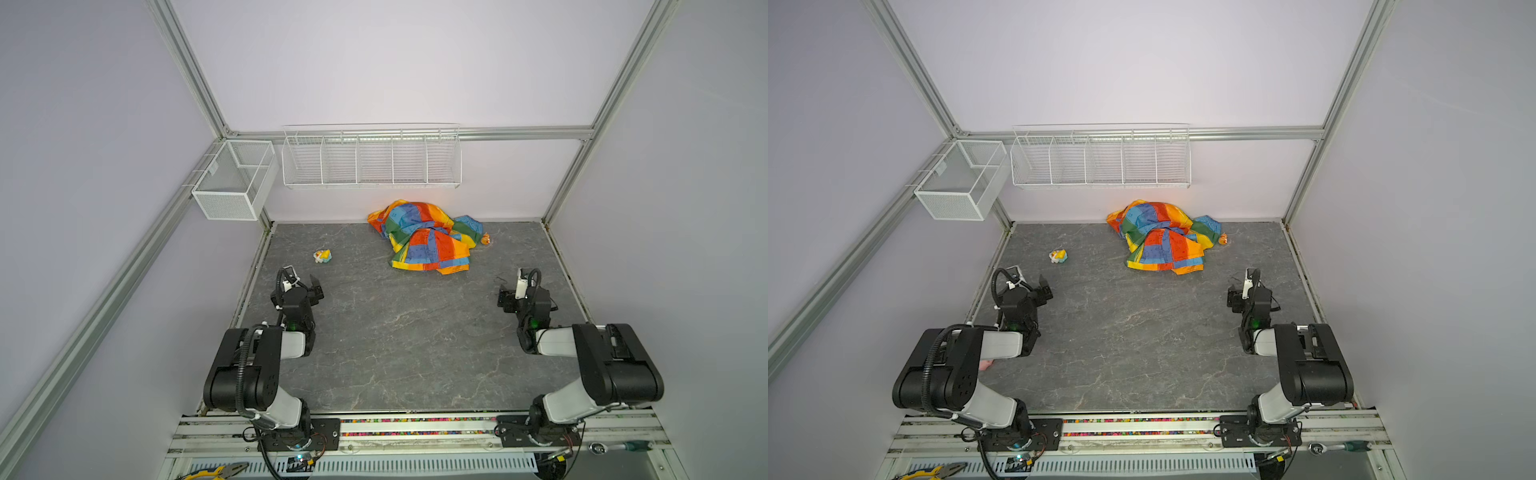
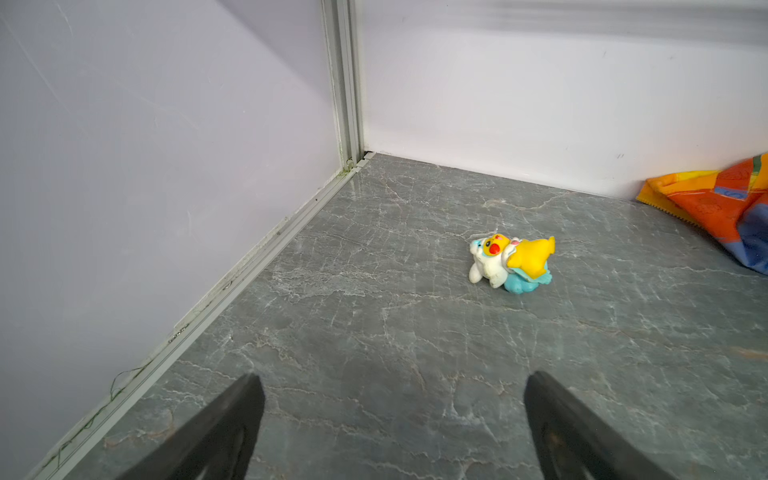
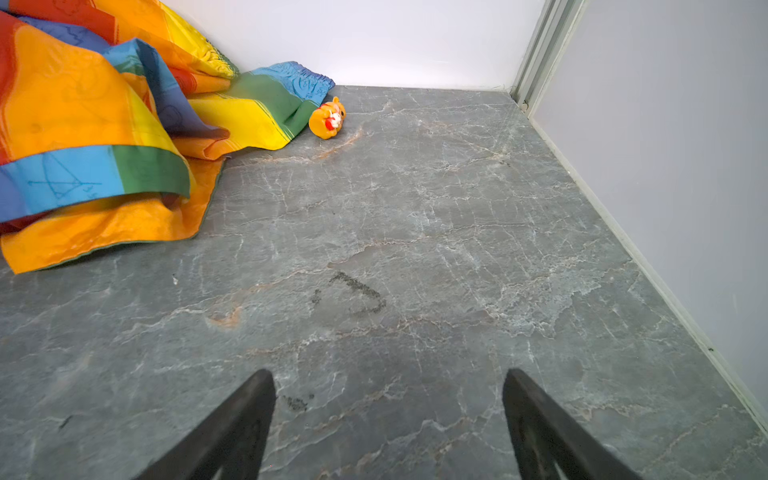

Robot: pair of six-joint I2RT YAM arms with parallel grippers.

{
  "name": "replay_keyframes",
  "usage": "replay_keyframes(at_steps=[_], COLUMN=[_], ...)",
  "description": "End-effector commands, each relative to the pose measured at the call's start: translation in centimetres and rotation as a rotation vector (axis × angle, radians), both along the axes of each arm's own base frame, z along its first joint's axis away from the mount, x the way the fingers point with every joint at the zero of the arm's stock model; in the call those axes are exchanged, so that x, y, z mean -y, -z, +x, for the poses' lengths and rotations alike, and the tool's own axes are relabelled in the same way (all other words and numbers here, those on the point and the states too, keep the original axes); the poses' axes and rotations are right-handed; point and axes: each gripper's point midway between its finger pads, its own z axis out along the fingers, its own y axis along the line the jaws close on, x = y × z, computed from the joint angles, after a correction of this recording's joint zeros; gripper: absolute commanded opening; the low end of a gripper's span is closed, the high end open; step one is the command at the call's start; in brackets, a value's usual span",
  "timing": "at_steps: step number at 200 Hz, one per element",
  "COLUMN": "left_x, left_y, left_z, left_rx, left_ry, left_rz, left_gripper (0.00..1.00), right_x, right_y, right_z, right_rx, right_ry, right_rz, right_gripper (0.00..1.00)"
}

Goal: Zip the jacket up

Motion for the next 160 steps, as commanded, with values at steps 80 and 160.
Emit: replay_keyframes(at_steps=[80,160], left_x=[0.47,0.47], left_y=[0.2,0.13], left_z=[-0.03,0.01], left_rx=[-0.003,-0.001], left_ry=[0.015,0.015], left_rz=[0.017,0.017], left_gripper=[0.99,0.99], right_x=[0.07,0.09], right_y=[-1.4,-1.37], right_z=[0.43,0.43], right_rx=[0.041,0.04], right_ry=[-0.003,-0.002], right_rz=[-0.005,-0.005], right_gripper=[0.88,0.88])
